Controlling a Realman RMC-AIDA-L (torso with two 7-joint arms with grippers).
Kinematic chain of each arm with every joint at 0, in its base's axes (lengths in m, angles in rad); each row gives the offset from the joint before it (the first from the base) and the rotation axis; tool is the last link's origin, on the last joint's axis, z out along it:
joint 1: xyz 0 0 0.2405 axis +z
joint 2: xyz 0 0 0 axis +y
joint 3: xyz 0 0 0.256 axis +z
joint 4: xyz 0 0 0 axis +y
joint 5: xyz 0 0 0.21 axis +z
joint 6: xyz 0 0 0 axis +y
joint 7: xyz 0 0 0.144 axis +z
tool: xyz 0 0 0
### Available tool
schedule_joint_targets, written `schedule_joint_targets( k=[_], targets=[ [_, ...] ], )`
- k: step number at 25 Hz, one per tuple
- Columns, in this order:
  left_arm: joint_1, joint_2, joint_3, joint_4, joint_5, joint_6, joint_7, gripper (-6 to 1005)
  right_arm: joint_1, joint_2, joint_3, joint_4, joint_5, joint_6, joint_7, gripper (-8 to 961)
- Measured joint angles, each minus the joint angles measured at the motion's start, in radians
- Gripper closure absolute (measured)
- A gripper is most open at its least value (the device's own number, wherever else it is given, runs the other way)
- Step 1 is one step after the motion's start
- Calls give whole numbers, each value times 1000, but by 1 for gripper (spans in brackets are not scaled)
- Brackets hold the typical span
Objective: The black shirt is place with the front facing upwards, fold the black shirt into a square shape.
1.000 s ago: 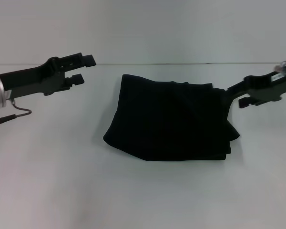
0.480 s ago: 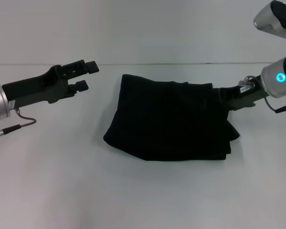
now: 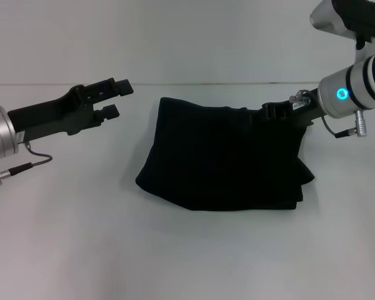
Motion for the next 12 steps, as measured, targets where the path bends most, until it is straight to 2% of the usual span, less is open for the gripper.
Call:
schedule_joint_targets(
  k=[4,6,12],
  targets=[
    [-3,0,0,0,0,-5,3,156,4,7,-2,33,-1,47,-3,354],
    [-4,-1,0,0,-1,-7,7,156,7,17,-11,53,-3,73,-5,415],
    [-5,-3,-2,0,-3,-17,8,156,11,37,-36,68,-2,108,-6,486]
  ],
)
